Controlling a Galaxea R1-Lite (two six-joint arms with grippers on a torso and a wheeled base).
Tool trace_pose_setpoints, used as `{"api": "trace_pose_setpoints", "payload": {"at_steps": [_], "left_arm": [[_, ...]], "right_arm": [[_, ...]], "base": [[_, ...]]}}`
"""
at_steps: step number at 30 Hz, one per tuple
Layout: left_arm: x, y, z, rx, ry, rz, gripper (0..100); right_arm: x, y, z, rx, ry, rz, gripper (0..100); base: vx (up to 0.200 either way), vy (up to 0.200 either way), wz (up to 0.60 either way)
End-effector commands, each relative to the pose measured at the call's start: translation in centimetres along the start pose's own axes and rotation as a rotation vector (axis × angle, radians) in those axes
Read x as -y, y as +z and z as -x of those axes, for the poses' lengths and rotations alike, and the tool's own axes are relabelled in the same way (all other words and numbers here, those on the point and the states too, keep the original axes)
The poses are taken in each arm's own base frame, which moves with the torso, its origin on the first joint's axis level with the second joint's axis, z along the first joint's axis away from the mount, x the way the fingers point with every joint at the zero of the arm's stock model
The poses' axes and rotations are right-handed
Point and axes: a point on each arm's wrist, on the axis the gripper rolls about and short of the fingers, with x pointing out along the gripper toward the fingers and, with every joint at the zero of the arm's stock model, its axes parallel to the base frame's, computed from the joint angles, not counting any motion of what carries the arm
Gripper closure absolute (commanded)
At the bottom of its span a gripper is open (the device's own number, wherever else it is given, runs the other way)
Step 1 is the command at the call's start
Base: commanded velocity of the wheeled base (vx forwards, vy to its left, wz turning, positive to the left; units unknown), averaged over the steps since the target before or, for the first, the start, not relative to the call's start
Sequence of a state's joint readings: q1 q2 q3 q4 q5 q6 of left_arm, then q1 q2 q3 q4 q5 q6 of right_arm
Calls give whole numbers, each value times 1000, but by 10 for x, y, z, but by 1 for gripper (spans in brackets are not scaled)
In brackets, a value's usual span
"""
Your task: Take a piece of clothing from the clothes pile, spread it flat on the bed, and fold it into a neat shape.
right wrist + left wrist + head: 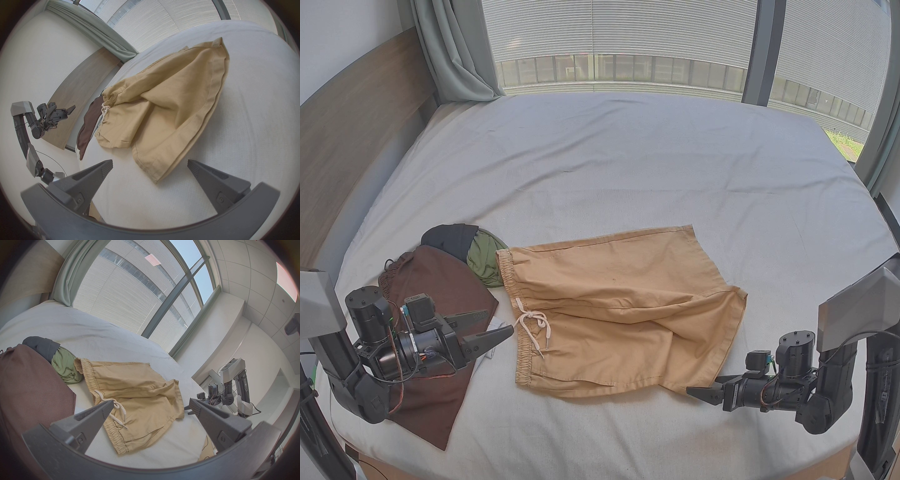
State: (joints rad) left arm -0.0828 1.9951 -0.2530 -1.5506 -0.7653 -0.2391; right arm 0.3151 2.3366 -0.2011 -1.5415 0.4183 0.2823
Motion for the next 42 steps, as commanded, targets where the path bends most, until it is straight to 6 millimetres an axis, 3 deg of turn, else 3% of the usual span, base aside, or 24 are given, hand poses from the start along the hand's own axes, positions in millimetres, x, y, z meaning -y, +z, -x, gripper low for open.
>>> {"api": "trace_pose_setpoints", "payload": {"at_steps": [1,15,16,29,42], "left_arm": [[0,0,0,0,0,0,0],[0,-1,0,-2,0,4,0],[0,-1,0,-3,-1,2,0],[0,0,0,-1,0,3,0],[-4,-10,0,-34,-4,36,0]], "right_arm": [[0,-6,-5,-28,10,-3,0],[0,-6,-15,-28,29,3,0],[0,-6,-15,-27,30,4,100],[4,-10,-15,-39,15,-7,100],[28,1,28,18,-72,14,100]], "base": [[0,0,0],[0,0,0],[0,0,0],[0,0,0],[0,0,0]]}}
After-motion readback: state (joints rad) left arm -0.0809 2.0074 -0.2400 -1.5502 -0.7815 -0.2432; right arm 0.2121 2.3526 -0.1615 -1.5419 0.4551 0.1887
